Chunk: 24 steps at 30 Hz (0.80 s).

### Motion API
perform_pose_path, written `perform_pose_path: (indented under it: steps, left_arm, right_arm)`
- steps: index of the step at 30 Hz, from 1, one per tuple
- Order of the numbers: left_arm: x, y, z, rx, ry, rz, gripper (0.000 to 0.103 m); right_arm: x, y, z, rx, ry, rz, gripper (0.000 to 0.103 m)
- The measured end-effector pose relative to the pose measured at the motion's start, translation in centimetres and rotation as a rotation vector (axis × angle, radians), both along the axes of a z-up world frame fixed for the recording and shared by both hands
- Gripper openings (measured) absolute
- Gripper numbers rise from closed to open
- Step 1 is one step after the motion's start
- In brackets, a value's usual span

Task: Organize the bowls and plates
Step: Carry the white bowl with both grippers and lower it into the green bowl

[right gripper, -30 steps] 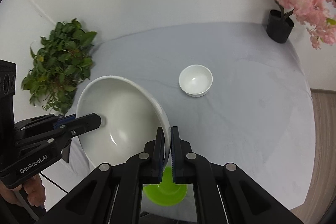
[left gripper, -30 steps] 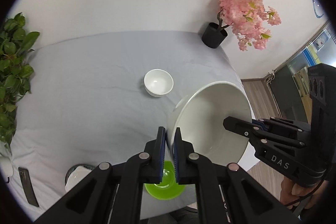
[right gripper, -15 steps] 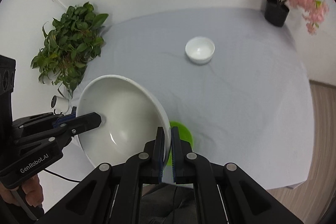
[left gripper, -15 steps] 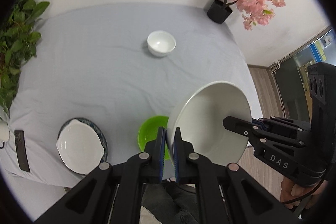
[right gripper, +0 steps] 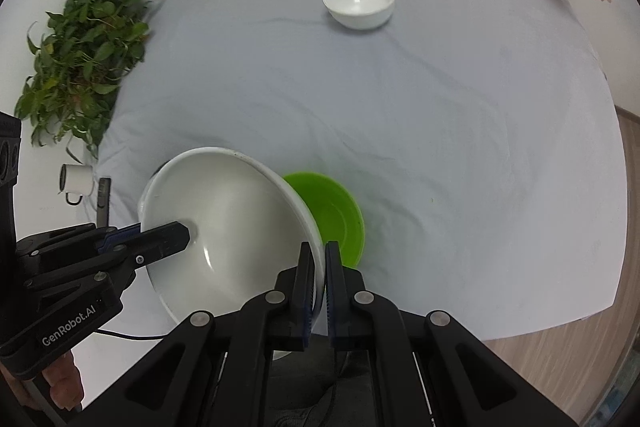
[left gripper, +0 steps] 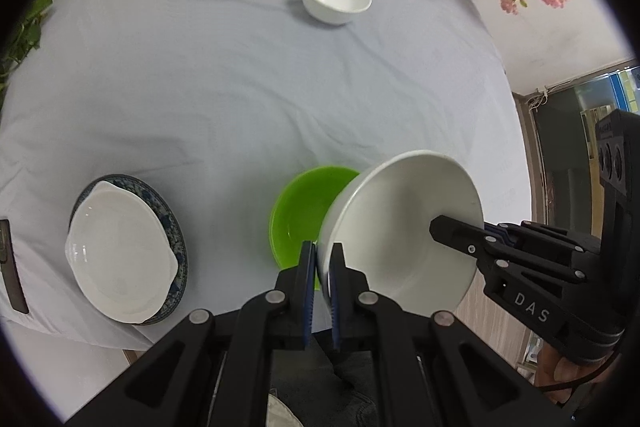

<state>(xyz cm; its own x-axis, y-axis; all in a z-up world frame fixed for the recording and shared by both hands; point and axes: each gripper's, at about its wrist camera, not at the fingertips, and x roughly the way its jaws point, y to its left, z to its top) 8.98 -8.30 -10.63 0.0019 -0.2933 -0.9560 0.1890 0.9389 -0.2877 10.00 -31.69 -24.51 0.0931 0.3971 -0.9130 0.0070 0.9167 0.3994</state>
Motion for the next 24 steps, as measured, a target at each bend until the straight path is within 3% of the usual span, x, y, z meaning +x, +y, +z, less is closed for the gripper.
perform_pose_path:
  steps: [7, 14, 24]
  left_arm:
    - [0.6, 0.2, -4.5, -0.001, 0.065, 0.004, 0.006]
    - [0.8, 0.6, -7.1, -0.004, 0.098, 0.013, 0.006]
    - [1.5, 0.1, -9.0, 0.021, 0.133, 0.012, 0.006]
  right_arm:
    - [1.7, 1.2, -5.8, -0.026, 0.062, -0.009, 0.002]
    - [2.8, 2.1, -9.8, -0.032, 0.111, -0.014, 0.002]
    - [3.3, 3.1, -12.5, -0.042, 0.154, -0.029, 0.003]
